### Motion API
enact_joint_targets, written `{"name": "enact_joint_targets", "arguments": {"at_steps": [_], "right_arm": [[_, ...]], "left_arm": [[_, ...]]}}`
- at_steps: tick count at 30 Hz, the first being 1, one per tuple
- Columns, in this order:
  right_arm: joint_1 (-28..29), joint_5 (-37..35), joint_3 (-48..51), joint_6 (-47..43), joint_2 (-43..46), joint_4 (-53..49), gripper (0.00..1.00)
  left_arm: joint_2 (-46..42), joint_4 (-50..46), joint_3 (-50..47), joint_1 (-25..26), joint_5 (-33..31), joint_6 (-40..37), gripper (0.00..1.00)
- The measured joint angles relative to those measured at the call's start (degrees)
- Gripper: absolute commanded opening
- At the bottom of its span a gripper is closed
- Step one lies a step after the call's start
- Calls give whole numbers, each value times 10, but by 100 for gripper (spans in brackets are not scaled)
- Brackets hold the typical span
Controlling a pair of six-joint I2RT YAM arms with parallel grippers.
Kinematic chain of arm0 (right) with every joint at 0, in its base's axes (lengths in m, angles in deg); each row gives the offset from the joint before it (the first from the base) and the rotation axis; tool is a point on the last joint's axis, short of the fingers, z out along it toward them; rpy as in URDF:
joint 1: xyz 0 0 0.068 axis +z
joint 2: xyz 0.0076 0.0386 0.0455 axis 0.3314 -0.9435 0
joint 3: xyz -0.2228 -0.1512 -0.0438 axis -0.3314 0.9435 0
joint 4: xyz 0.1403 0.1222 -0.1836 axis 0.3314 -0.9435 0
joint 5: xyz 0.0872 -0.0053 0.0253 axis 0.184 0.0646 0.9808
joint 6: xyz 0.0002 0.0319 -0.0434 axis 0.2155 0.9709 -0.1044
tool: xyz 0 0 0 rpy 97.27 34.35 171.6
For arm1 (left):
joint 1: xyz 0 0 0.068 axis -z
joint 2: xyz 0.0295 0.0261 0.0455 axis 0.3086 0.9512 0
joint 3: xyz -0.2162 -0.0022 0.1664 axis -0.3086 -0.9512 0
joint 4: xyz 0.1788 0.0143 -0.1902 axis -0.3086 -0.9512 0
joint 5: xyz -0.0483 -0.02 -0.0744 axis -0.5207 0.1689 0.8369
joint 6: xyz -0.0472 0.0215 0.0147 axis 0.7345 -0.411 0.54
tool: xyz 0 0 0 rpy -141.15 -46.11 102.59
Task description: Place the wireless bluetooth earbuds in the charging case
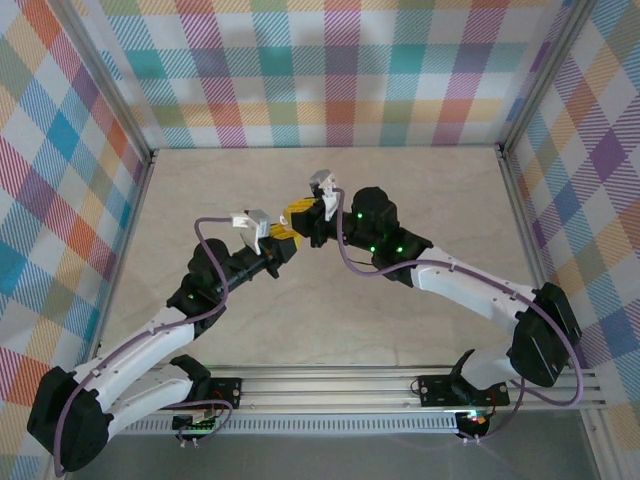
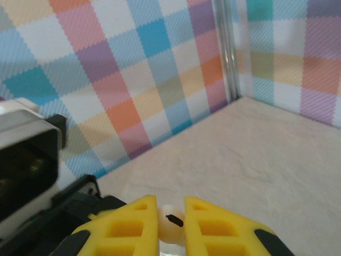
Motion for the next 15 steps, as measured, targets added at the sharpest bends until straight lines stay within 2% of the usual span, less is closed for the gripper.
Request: {"name": "enact_joint_targets", "arguments": {"at_steps": [4,8,11,15], "right_arm": [[-12,-37,-57,10,1,-101,15],[-65,-68,-102,47,19,-222,17],[-122,-81,-101,80,32,-304,17],[-175,-98,-48,118,24,-387,17]], "left_arm": [[-27,-35,-11,0,-38,0,0],[-60,-84,-31,0,-73,0,0],[-80,-108,-47,0,-90,3,0],[-92,-128,-63,0,-104,9,0]]}}
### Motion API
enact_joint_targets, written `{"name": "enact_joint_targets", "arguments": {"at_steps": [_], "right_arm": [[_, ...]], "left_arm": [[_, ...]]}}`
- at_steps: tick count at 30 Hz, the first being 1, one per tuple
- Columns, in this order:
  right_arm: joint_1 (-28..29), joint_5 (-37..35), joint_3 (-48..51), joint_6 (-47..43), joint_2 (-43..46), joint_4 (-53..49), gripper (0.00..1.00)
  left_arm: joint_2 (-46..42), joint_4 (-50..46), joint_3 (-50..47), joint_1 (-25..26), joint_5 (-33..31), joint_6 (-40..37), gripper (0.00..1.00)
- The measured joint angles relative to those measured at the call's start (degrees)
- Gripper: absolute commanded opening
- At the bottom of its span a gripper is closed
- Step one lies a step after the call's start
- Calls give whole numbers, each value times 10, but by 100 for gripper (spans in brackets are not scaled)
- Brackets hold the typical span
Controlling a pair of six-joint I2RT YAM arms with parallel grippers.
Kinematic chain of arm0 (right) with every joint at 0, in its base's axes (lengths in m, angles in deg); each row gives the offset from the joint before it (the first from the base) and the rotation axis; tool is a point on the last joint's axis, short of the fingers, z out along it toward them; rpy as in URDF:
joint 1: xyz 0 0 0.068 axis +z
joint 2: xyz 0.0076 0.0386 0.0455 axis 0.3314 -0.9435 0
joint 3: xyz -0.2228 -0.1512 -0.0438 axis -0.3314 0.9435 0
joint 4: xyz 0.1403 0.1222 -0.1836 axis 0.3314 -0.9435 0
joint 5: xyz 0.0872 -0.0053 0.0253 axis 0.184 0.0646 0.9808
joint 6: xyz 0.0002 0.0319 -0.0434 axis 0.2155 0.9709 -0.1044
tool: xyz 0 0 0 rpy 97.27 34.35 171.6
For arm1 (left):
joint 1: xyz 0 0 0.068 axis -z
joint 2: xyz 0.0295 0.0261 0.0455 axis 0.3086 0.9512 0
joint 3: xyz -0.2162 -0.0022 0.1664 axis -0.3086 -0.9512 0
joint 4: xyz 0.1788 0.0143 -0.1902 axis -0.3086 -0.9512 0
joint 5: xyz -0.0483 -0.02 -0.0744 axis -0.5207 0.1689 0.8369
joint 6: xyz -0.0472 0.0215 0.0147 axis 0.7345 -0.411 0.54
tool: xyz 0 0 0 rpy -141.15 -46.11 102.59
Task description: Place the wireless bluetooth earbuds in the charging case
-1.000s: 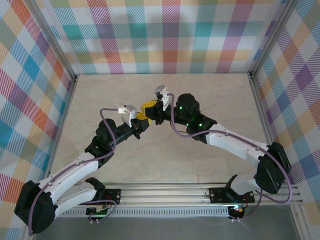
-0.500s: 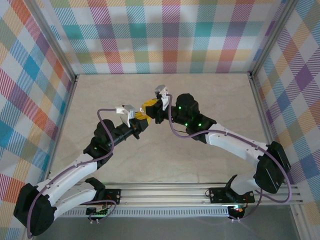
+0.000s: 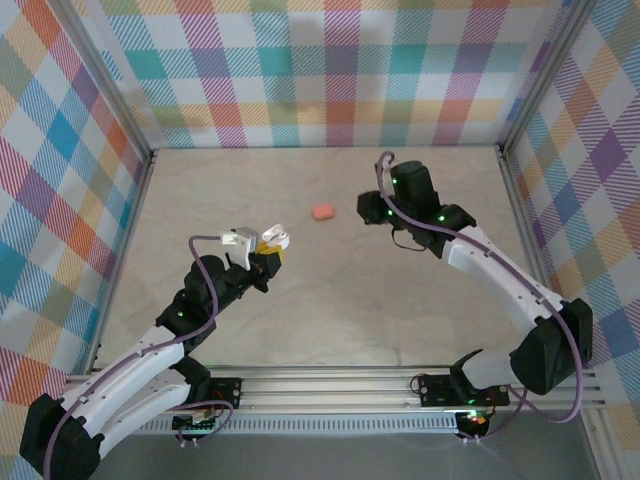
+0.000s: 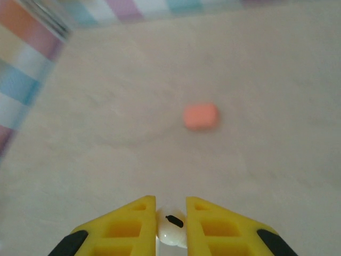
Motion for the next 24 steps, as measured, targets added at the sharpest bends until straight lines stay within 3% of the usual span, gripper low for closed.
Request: {"name": "enact_joint_targets", "arguments": {"at_steps": [10,24], "right_arm": [[-25,47,92,66,-184,-32,15],[-34,88,76,126,-237,-35,39]], "left_arm": [[5,-10,-1,0,-1,7,0],[-4,-16,-1,0,-2,7,0]]}}
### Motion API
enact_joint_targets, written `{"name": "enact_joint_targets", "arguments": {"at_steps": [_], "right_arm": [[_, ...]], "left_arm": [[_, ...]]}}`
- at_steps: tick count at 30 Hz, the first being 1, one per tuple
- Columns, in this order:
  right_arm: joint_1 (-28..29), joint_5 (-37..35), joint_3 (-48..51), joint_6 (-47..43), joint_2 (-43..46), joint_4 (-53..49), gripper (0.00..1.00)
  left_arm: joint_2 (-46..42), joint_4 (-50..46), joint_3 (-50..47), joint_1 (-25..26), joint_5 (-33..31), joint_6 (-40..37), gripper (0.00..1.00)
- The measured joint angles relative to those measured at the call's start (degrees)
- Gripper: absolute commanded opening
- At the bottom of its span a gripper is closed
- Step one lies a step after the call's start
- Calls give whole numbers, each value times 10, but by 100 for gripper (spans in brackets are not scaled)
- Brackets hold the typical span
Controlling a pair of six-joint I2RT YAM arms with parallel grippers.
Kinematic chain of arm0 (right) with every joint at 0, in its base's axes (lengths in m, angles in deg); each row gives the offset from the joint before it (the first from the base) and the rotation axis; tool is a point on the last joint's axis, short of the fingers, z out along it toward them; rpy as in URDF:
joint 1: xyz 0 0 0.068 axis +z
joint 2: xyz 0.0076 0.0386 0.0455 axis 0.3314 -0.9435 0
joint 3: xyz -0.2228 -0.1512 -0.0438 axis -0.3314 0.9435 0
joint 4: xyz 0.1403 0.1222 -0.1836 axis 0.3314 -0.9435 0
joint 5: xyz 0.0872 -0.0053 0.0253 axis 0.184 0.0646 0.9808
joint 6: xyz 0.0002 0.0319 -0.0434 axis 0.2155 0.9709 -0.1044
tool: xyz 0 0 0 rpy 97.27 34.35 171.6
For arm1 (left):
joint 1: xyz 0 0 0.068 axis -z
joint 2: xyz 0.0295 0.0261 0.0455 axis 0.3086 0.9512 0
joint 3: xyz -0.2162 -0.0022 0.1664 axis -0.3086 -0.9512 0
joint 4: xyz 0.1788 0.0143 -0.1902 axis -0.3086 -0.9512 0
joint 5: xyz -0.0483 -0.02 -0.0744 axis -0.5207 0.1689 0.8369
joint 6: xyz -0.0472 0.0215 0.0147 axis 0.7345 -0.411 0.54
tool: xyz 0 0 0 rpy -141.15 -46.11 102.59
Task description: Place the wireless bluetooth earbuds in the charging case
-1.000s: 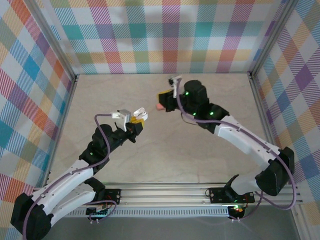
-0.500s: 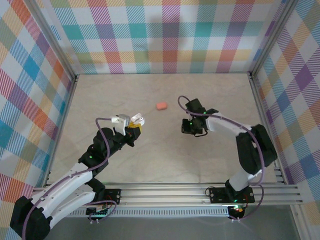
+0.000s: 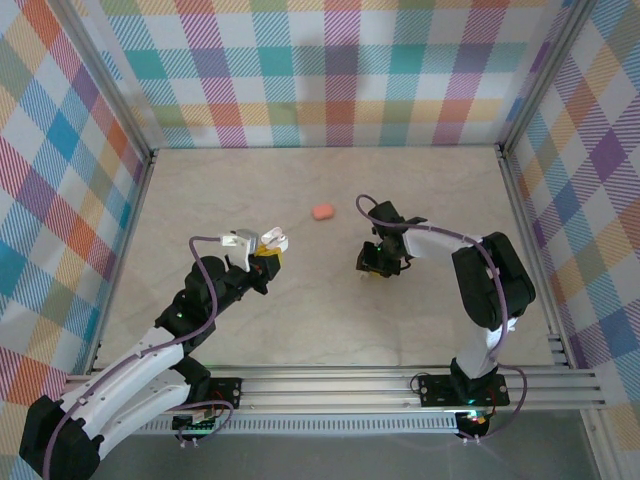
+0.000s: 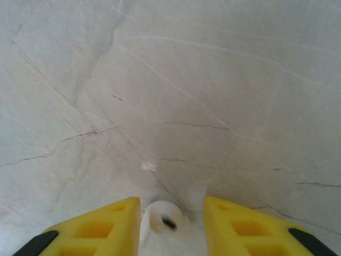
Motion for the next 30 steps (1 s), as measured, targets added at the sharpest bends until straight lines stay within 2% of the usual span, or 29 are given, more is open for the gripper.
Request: {"name": "enact_joint_targets", "arguments": {"at_steps": [8,16,20,26,30], "right_arm": [[-9,15,-10,4,14,-29,39],[-18,37,13,49,83,-28,26],[-18,48,56,93,99,1,24],[-18,53,85,151,96,31,38],[-18,56,85,176,90,53,40]], "left_arm": [[16,1,0,0,0,-1,0],[29,4,0,0,6,-2,0],[48,13,0,0,14,-3,0],[72,17,6,0,37,-4,0],[75,19,8,0,46,-7,0]]}}
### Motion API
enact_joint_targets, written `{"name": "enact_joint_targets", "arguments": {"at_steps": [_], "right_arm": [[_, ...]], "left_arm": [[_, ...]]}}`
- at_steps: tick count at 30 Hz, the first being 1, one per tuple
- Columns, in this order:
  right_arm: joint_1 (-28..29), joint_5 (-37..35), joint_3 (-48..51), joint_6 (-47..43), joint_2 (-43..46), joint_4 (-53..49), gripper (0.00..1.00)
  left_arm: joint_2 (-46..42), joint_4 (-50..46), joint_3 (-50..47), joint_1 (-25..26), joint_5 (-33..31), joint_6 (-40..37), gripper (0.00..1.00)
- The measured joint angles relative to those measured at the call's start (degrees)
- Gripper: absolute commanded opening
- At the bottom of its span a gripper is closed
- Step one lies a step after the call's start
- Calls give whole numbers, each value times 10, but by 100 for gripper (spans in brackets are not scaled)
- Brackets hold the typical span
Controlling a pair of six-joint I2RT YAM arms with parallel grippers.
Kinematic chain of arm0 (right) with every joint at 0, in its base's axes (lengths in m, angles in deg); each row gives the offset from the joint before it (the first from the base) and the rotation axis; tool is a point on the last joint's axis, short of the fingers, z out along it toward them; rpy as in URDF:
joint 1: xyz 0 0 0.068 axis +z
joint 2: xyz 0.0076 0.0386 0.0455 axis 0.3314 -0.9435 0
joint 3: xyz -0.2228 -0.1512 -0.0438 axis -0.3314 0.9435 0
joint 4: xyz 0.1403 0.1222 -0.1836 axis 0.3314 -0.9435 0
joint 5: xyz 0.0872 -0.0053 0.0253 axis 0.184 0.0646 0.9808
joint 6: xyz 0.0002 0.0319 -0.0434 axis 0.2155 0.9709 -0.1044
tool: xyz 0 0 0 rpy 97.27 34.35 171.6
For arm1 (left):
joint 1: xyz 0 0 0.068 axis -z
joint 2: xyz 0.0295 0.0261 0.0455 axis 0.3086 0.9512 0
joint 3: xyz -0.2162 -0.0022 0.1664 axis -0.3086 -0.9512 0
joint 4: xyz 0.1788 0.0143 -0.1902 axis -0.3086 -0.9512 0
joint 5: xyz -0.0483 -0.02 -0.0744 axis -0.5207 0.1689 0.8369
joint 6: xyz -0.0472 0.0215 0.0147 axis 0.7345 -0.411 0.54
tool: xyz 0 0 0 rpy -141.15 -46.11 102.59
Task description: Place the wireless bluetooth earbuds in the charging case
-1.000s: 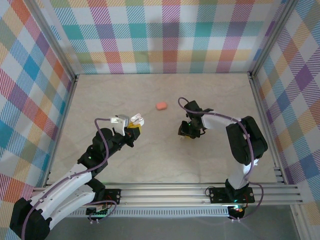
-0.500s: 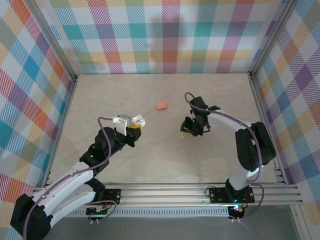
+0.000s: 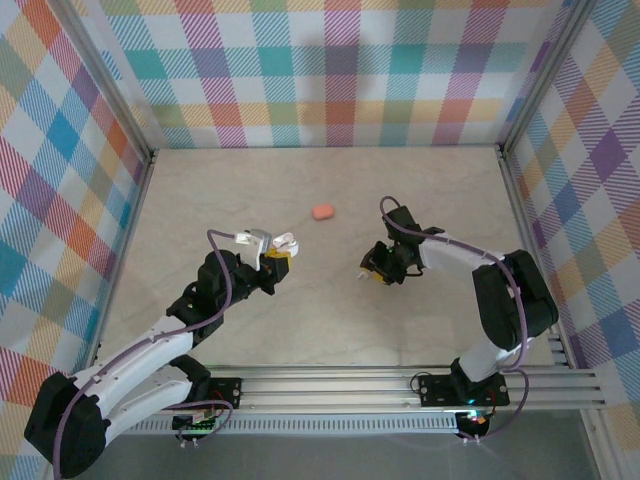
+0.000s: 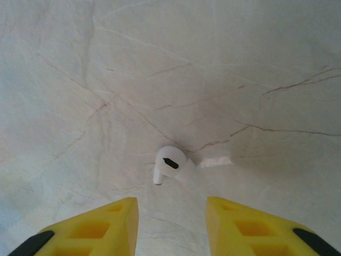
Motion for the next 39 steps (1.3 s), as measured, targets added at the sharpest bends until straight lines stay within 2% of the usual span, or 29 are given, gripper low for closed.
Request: {"name": "enact_joint_targets", "arguments": {"at_steps": [11,21,39], "right_arm": [[3,18,-4,34,-45,21,42],[10,13,-44,27,-75,-12,36],[21,-33,-156,-89,-141,-149,30]], "left_arm": [[-10,2,0,0,4,0,0],[-47,1,-8,0,2,-3,0],[-67,-3,-16,0,1,-13,0]]}}
